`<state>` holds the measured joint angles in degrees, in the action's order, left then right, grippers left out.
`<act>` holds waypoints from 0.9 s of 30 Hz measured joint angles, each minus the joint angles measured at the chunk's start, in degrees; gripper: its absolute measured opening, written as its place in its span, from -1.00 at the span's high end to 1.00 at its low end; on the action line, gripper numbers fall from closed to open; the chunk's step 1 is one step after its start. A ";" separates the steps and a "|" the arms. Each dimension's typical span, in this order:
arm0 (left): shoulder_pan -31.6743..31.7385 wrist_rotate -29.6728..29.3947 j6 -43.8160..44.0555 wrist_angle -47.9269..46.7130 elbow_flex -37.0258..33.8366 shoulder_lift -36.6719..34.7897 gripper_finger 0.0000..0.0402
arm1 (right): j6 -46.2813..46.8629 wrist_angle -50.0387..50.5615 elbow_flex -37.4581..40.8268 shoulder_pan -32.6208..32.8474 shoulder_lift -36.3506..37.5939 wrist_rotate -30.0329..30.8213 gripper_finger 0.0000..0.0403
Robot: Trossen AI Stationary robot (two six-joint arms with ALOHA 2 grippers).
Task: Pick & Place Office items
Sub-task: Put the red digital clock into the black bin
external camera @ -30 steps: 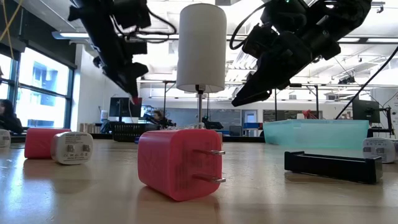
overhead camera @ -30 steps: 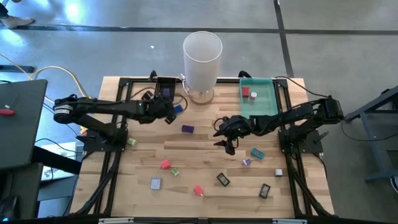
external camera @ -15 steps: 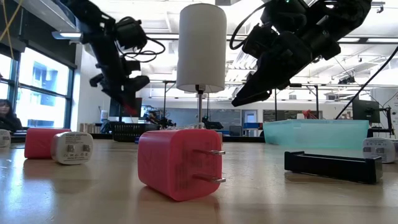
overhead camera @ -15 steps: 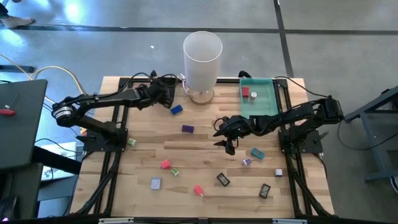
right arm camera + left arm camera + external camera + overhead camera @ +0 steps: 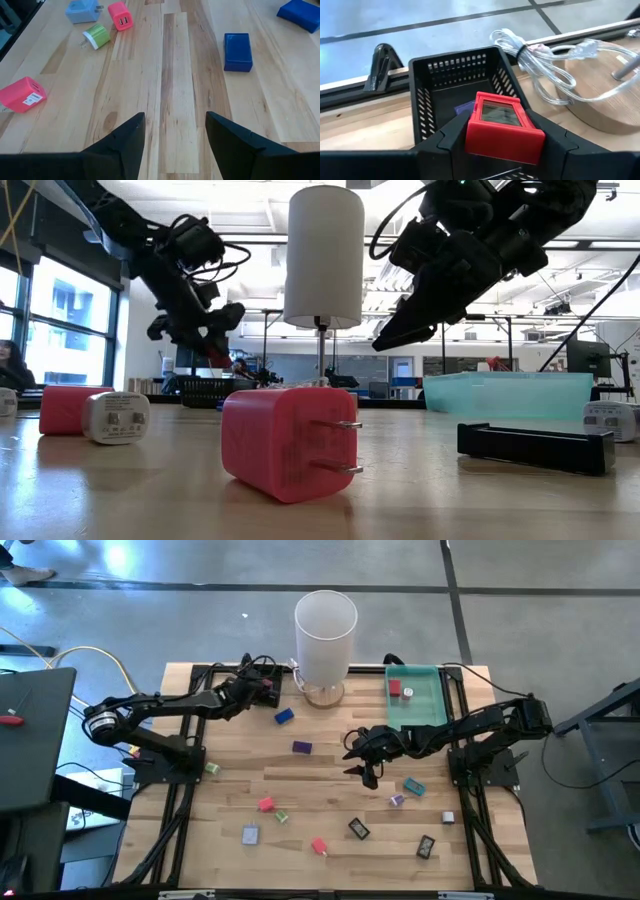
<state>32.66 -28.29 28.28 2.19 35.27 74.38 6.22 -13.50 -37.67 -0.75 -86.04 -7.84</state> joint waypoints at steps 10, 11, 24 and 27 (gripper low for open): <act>0.96 -0.49 0.26 4.44 -0.02 5.46 0.22 | 0.00 -0.42 0.02 0.00 0.00 0.27 0.03; 0.99 -0.48 0.25 4.80 -0.02 5.96 0.22 | 0.00 -0.42 0.02 0.00 0.00 0.27 0.03; 1.07 -6.68 0.25 8.34 0.00 7.20 0.20 | -0.46 -0.42 0.02 0.00 0.00 0.27 0.03; 1.04 -6.77 0.56 8.89 0.04 7.68 0.20 | -0.46 -0.42 0.02 0.00 0.00 0.27 0.03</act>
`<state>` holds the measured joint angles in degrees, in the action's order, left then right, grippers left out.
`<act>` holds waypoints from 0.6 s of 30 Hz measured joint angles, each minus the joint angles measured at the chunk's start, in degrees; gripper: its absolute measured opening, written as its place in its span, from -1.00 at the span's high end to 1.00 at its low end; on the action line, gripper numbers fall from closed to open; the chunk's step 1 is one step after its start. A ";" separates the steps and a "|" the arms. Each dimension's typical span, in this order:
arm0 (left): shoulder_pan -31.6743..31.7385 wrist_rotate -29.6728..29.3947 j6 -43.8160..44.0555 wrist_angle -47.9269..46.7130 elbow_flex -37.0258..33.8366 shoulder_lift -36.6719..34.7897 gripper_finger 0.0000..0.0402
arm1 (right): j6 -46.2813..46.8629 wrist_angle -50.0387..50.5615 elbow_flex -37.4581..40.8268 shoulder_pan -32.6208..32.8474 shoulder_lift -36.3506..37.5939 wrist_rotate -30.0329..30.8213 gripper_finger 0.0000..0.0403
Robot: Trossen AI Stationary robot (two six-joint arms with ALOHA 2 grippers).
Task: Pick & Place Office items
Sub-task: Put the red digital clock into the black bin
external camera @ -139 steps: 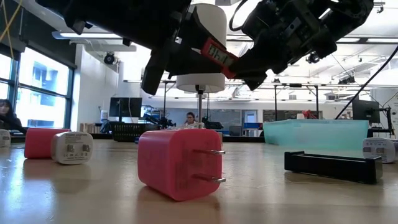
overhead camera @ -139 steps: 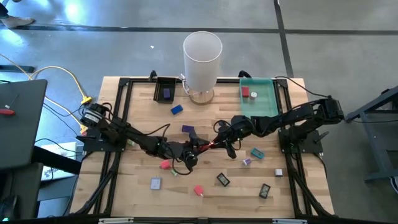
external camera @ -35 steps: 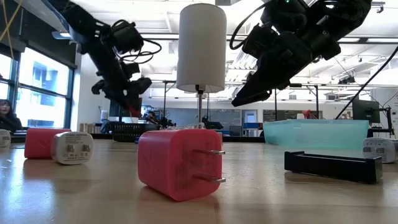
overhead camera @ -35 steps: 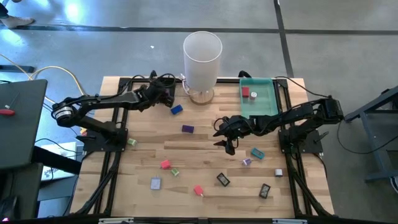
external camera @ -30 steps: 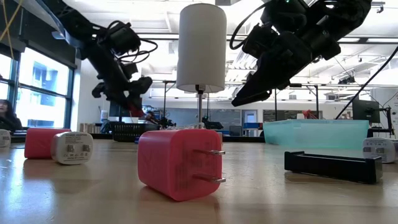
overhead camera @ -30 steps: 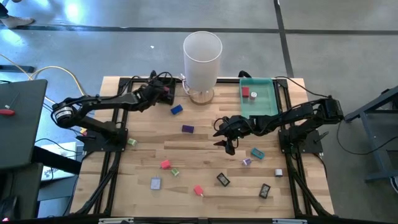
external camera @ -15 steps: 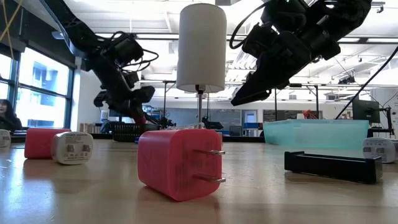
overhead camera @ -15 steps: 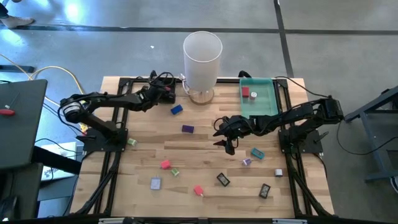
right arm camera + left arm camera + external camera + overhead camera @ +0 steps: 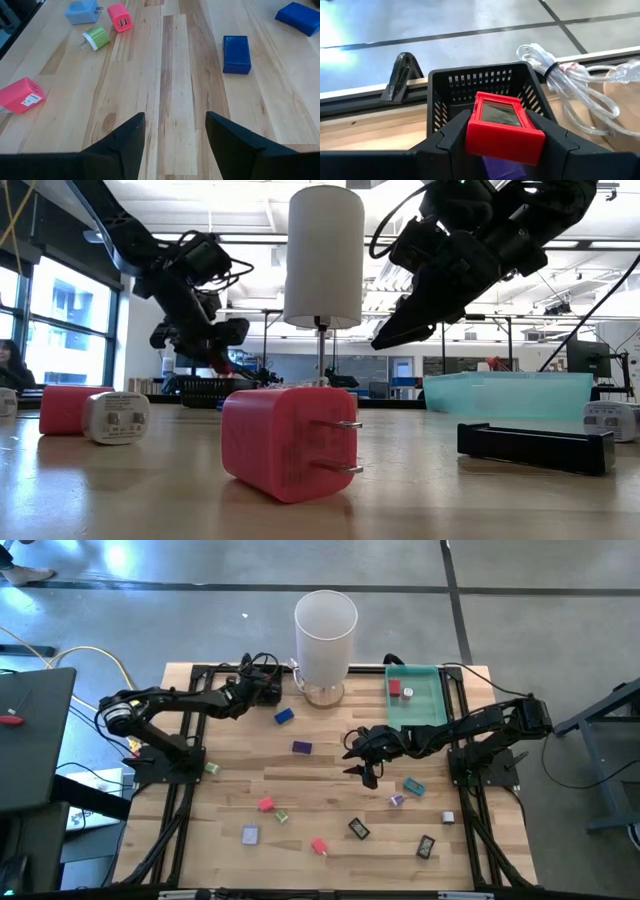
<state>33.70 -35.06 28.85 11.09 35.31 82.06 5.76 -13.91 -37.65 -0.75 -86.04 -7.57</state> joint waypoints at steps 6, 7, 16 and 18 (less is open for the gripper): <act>-0.25 -0.52 0.76 1.45 0.03 3.33 0.20 | 0.00 -0.01 0.00 0.00 0.00 0.13 0.03; -0.25 -0.54 0.76 2.02 0.03 4.05 0.20 | 0.00 -0.02 0.00 -0.01 -0.02 0.13 0.03; -0.15 -0.89 0.78 4.77 0.03 6.38 0.19 | -0.02 -0.03 0.00 0.00 -0.13 0.13 0.03; 0.09 -0.88 0.78 5.33 0.03 6.38 0.19 | -0.02 -0.59 0.00 0.00 -0.94 0.10 0.03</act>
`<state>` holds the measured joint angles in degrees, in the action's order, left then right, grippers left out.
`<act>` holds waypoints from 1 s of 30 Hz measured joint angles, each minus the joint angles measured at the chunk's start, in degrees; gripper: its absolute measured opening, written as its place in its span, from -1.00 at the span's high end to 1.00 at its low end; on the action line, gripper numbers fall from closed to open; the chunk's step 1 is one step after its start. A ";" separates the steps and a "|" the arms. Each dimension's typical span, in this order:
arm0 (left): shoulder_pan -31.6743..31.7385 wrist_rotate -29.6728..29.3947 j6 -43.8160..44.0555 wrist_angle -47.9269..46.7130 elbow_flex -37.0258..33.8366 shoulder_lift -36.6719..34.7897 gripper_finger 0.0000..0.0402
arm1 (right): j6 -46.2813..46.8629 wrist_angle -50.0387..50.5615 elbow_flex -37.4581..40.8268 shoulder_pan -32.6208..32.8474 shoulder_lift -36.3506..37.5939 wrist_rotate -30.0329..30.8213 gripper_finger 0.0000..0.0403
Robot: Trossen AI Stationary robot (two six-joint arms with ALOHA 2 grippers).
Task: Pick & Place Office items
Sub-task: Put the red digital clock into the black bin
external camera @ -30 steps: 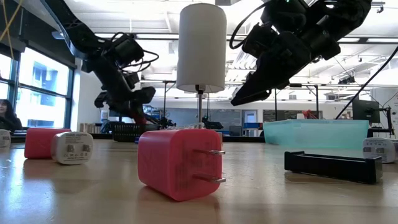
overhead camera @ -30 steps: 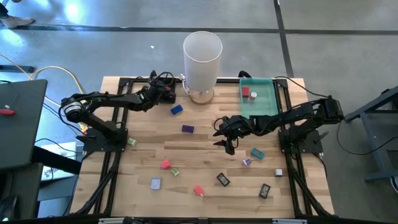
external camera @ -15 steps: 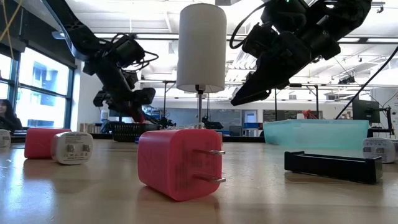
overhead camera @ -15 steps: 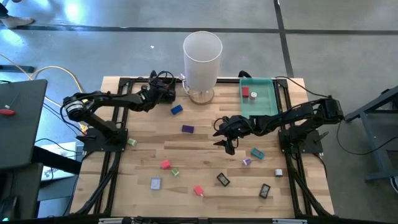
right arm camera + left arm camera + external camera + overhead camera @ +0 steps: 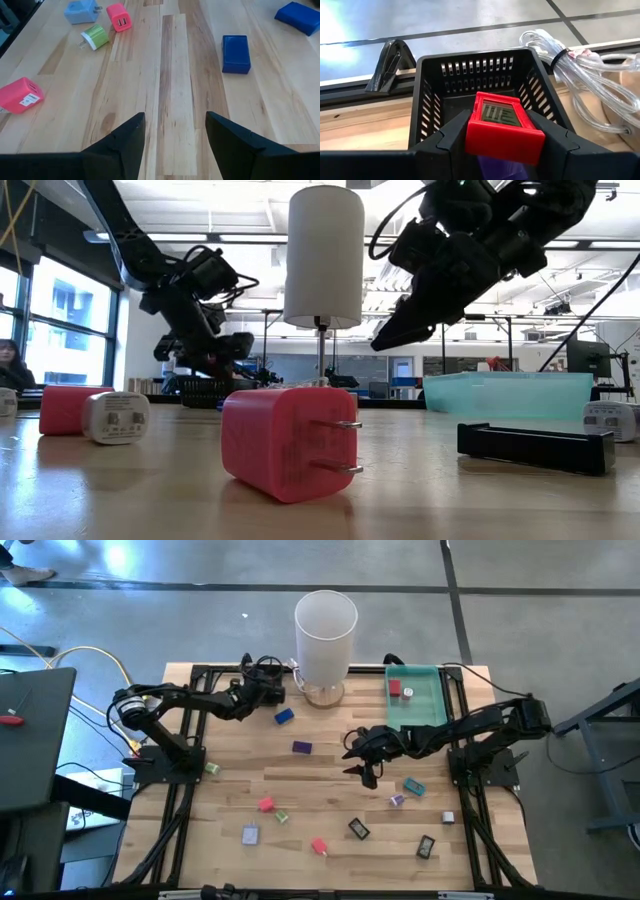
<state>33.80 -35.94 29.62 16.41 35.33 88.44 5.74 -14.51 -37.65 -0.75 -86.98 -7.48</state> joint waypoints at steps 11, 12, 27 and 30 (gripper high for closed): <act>0.25 0.30 -0.57 0.60 0.00 0.00 0.19 | -1.70 -5.52 0.04 0.32 -7.06 -0.38 0.03; 0.27 0.30 -1.71 0.60 0.00 0.00 0.19 | -2.23 -5.53 0.04 0.45 -7.09 -0.33 0.03; 0.27 1.59 -5.61 0.78 0.00 0.00 0.19 | -3.67 -6.89 0.03 1.03 -7.13 -0.14 0.03; 0.27 1.64 -5.63 0.78 0.00 0.00 0.19 | -3.65 -7.06 0.02 1.03 -7.13 -0.16 0.03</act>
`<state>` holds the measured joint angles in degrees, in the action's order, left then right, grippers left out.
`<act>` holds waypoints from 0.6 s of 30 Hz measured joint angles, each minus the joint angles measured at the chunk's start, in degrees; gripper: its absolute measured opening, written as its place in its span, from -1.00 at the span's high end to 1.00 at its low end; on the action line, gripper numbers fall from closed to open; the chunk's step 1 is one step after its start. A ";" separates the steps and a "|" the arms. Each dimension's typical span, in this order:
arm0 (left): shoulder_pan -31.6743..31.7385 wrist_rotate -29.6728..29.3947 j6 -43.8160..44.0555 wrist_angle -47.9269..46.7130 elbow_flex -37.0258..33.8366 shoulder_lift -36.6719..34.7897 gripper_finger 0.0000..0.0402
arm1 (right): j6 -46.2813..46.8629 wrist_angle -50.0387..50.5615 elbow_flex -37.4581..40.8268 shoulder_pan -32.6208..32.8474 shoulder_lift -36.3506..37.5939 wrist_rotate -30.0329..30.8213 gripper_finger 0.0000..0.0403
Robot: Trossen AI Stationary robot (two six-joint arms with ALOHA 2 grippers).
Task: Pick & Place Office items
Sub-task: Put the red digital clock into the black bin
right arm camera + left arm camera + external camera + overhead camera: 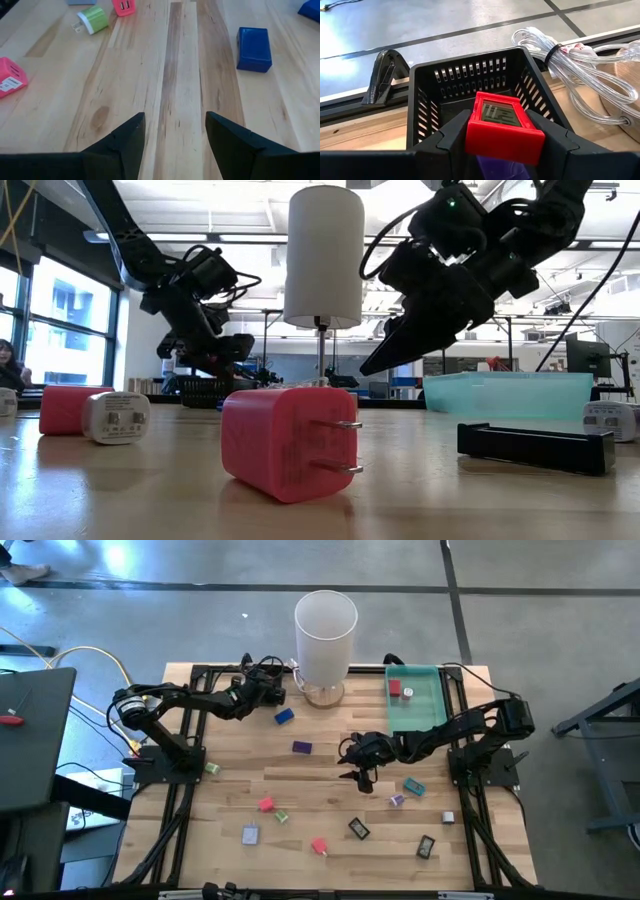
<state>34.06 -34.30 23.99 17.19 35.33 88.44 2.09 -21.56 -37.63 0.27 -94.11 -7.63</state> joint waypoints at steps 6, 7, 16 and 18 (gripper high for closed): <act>0.41 0.11 -0.02 0.00 0.00 0.00 0.19 | 0.17 -0.15 -0.02 0.00 0.00 0.02 0.03; 0.71 0.11 -0.02 0.00 0.00 0.00 0.19 | 0.17 -0.15 -0.02 0.00 0.00 0.02 0.03; 2.26 0.22 -0.02 0.00 0.00 0.00 0.19 | 0.15 -0.15 -0.02 0.00 0.00 0.00 0.03; 2.58 1.17 -0.02 0.03 0.00 0.00 0.19 | 0.13 -0.15 -0.02 0.00 0.00 0.00 0.03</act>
<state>36.65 -33.13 23.97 17.22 35.33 88.44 2.21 -21.71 -37.65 0.27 -94.11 -7.64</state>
